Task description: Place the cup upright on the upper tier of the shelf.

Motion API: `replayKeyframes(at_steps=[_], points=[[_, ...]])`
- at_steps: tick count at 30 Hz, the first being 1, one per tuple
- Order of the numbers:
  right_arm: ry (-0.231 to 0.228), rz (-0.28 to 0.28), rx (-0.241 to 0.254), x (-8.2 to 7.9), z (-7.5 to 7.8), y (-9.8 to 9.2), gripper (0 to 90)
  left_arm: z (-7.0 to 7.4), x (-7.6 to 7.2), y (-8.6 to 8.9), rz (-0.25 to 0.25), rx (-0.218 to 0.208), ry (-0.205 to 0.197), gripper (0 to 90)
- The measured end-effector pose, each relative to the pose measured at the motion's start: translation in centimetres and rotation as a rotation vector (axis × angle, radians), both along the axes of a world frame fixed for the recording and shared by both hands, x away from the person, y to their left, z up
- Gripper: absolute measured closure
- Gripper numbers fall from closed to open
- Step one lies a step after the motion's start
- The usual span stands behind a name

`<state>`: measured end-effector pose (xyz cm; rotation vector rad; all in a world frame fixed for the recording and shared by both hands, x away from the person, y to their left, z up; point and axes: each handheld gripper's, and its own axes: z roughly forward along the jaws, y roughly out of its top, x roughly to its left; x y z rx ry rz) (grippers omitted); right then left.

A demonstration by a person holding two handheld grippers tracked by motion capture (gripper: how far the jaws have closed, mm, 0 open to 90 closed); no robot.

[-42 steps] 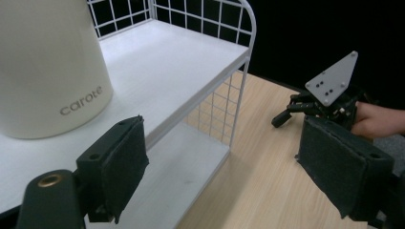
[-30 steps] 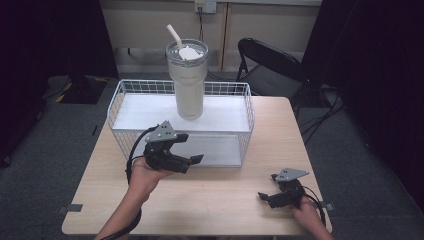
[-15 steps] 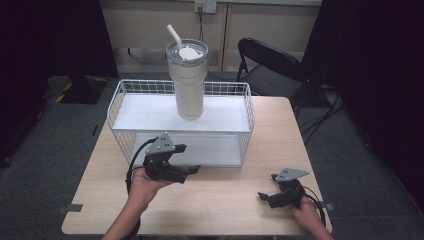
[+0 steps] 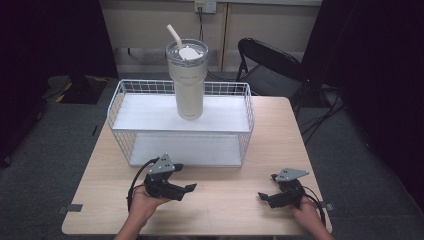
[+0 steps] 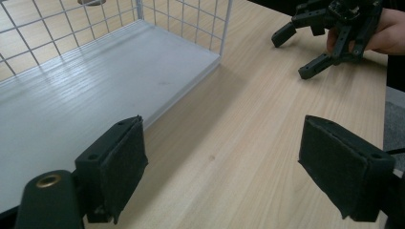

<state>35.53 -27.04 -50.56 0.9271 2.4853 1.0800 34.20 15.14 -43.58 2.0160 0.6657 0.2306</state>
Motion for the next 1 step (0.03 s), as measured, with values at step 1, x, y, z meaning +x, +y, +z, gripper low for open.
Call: replayKeyframes(at_steps=[1], points=[[0.000,0.000,0.000,0.00,0.00,0.00,10.0,-0.03,-0.04,-0.02,0.001,0.005,-0.002,15.9]])
